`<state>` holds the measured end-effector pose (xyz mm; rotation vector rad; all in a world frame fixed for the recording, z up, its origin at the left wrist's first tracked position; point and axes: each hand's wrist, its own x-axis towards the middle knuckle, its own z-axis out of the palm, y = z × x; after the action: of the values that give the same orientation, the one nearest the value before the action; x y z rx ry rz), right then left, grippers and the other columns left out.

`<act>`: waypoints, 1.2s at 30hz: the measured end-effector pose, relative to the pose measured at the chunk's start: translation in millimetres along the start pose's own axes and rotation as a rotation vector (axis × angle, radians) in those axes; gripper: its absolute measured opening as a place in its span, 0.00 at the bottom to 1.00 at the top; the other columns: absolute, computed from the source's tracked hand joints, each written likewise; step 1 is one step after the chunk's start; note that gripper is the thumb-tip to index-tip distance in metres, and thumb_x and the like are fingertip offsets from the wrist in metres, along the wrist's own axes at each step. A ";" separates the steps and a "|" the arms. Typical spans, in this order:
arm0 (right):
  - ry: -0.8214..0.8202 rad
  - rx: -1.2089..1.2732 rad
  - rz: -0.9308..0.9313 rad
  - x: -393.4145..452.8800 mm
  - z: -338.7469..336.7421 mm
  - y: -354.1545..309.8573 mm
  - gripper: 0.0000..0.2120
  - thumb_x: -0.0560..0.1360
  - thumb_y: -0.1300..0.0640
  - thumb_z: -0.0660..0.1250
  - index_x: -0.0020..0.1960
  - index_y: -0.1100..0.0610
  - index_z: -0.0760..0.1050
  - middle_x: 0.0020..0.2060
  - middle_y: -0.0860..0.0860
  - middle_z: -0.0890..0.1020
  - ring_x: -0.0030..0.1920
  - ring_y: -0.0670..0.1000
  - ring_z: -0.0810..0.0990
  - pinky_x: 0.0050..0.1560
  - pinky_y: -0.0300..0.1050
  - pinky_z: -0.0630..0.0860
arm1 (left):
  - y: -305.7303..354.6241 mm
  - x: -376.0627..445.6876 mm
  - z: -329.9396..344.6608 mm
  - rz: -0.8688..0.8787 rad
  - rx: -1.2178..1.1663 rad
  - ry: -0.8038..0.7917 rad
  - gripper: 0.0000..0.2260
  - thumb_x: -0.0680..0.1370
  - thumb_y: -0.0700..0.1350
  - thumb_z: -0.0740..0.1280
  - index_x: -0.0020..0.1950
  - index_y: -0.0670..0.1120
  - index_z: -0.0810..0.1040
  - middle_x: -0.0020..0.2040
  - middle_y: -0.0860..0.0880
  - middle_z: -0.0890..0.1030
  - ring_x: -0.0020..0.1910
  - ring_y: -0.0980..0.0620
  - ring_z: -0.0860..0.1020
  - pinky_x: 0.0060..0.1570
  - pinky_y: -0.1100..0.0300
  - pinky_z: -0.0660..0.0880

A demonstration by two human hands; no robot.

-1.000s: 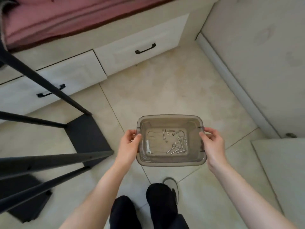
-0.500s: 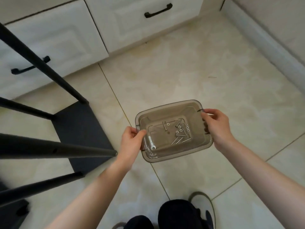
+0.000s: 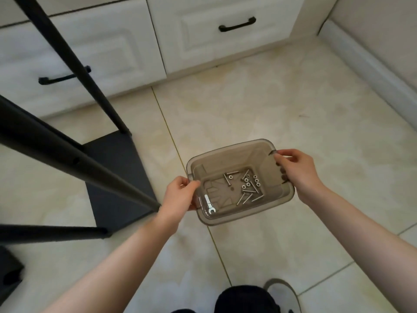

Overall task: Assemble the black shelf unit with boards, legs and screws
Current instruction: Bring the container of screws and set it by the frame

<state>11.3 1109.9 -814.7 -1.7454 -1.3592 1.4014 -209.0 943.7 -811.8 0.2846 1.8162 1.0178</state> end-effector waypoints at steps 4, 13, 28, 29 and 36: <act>0.033 0.021 0.060 -6.9 -10.9 5.7 0.10 0.80 0.52 0.64 0.57 0.56 0.77 0.47 0.52 0.82 0.39 0.46 0.81 0.42 0.43 0.78 | 4.4 4.4 -10.1 0.008 0.095 0.024 0.12 0.80 0.50 0.70 0.59 0.46 0.74 0.52 0.45 0.81 0.45 0.49 0.82 0.44 0.56 0.81; -0.058 0.505 0.685 -103.1 9.7 29.3 0.20 0.81 0.41 0.59 0.64 0.53 0.65 0.57 0.60 0.74 0.58 0.64 0.76 0.44 0.64 0.79 | 62.3 50.9 4.4 0.463 0.710 -0.004 0.18 0.81 0.52 0.68 0.68 0.47 0.74 0.62 0.50 0.79 0.60 0.50 0.76 0.56 0.57 0.72; -0.304 0.377 0.491 -76.6 32.0 -6.0 0.06 0.76 0.67 0.65 0.49 0.57 0.75 0.34 0.53 0.80 0.41 0.56 0.80 0.37 0.55 0.82 | 28.6 39.9 -9.0 0.387 0.672 0.051 0.03 0.81 0.43 0.66 0.52 0.46 0.79 0.46 0.47 0.82 0.48 0.44 0.80 0.50 0.46 0.80; -0.320 0.346 0.471 -69.8 33.9 -11.2 0.07 0.76 0.66 0.65 0.51 0.57 0.75 0.37 0.54 0.79 0.42 0.56 0.80 0.36 0.55 0.82 | 25.2 37.0 -9.3 0.365 0.625 0.074 0.03 0.81 0.42 0.66 0.53 0.46 0.79 0.46 0.47 0.82 0.48 0.44 0.81 0.50 0.45 0.80; -0.405 0.138 0.349 -12.4 54.3 -42.6 0.13 0.76 0.64 0.66 0.56 0.50 0.72 0.45 0.51 0.80 0.46 0.56 0.79 0.51 0.65 0.78 | 13.8 26.1 -6.7 0.296 0.402 0.176 0.02 0.80 0.42 0.67 0.50 0.46 0.79 0.48 0.50 0.82 0.46 0.47 0.81 0.51 0.47 0.80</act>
<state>-54.6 1104.0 -791.4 -1.7258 -1.1451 2.0795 -230.5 964.3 -817.4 0.7466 2.1802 0.8885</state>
